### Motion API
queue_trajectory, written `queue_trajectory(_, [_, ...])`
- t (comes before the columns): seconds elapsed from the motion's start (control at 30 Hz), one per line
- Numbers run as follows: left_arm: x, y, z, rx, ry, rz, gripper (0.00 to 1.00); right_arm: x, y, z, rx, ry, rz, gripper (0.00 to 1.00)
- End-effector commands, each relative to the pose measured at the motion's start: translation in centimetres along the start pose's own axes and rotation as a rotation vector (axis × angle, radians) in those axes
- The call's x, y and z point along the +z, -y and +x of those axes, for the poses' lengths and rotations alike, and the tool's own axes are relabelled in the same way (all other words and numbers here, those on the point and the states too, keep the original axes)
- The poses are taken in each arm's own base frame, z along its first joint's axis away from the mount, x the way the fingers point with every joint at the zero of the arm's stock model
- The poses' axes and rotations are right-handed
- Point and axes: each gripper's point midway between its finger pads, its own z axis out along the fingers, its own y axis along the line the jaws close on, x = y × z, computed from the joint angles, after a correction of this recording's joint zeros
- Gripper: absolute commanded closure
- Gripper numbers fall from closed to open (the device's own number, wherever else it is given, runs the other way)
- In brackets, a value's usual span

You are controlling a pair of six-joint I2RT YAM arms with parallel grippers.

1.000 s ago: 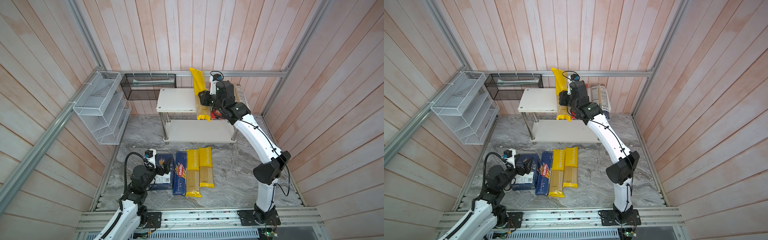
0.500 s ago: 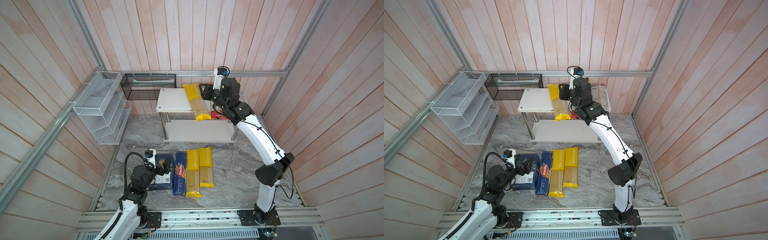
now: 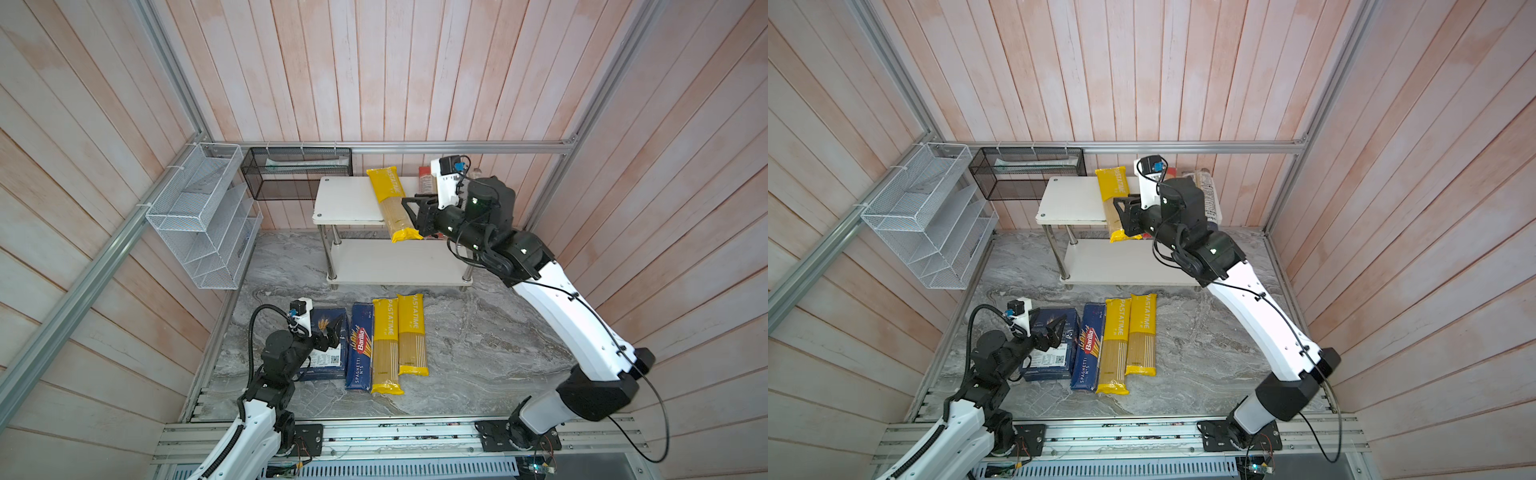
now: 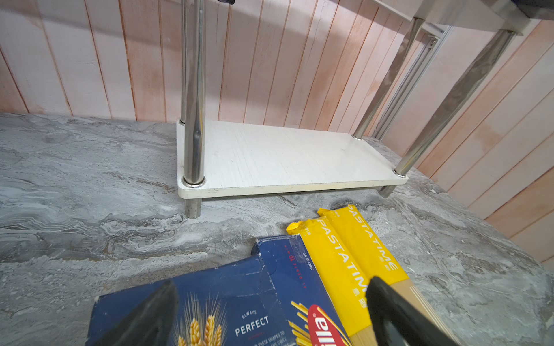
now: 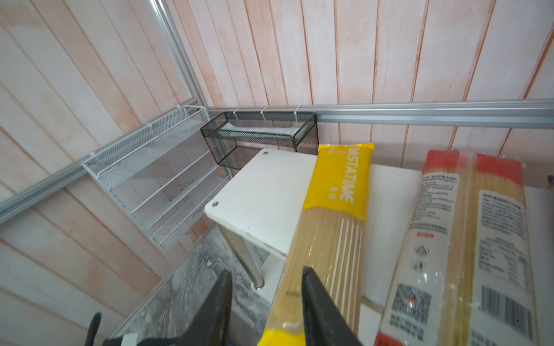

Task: Arrange pasta packages on shelves
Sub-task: Place the pasta bag on the shelf, then rotate the pasta bag at the shelf.

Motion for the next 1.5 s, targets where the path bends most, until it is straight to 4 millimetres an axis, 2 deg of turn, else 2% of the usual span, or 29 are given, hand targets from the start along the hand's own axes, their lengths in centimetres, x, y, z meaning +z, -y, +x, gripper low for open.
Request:
queue_trajectory(0.0, [0.0,0.3,-1.7,0.021,0.036,0.009,0.0,-2.7,-0.5,2.2,-0.03,-0.023,-0.053,0.61])
queue_trajectory(0.07, [0.0,0.3,-1.6,0.02,0.034,0.012,0.0,-4.4,-0.4,3.8,-0.027,-0.023,-0.068,0.62])
queue_trajectory(0.2, [0.1,0.3,-1.6,0.021,0.031,0.012,0.0,-6.1,-0.4,7.1,-0.076,-0.05,-0.106,0.63])
queue_trajectory(0.33, [0.2,0.4,-1.6,0.021,0.026,0.016,0.0,-6.0,-1.3,10.3,-0.183,-0.097,-0.111,0.63])
queue_trajectory(0.43, [0.2,0.4,-1.7,0.022,0.029,0.017,0.0,-5.1,-1.9,11.6,-0.238,-0.124,-0.124,0.63])
queue_trajectory(0.87, [0.2,0.3,-1.6,0.02,0.028,0.011,0.0,-1.4,-2.4,11.8,-0.334,-0.129,-0.127,0.63])
queue_trajectory(1.1, [0.2,0.3,-1.6,0.02,0.027,0.01,0.0,-1.3,-1.9,10.1,-0.376,-0.076,-0.079,0.63])
queue_trajectory(1.47, [0.2,0.3,-1.6,0.02,0.025,0.01,0.0,-0.2,-1.9,9.5,-0.408,-0.072,-0.068,0.63])
